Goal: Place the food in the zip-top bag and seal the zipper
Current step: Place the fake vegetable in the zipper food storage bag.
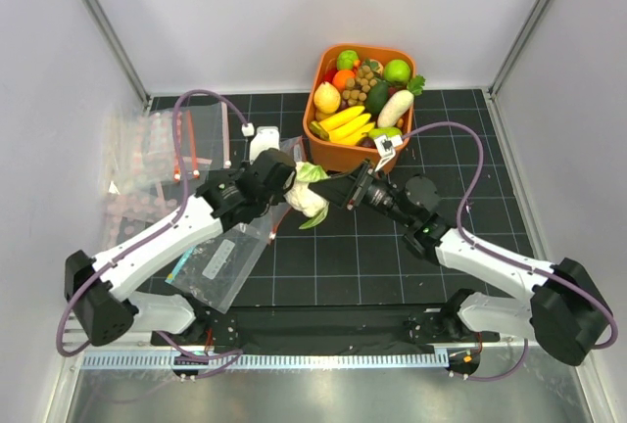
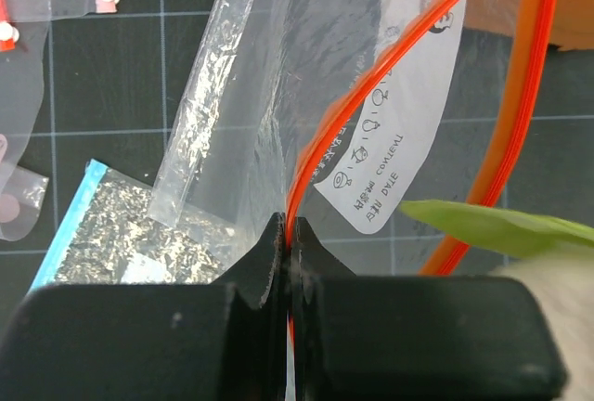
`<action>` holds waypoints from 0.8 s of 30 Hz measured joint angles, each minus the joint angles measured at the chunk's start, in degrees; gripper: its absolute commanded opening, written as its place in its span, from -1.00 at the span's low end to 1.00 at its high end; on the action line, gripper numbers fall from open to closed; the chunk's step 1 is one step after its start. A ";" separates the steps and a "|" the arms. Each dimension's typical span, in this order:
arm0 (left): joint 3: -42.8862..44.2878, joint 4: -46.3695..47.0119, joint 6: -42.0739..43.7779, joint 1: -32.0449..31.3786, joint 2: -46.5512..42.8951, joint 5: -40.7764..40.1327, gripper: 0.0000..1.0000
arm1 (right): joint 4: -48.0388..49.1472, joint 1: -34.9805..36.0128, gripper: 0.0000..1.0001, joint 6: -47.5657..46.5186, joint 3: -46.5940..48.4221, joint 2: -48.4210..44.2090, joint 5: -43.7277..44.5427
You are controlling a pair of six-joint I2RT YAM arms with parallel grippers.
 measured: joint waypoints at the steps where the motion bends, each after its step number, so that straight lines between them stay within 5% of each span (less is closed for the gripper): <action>1: -0.39 0.31 -0.15 0.00 -1.03 0.48 -0.99 | 1.07 0.24 -0.63 0.48 -0.20 0.70 0.09; 24: -9.49 14.80 1.62 0.00 -13.03 13.42 -0.99 | -1.84 1.05 -0.65 2.08 -0.20 4.09 7.54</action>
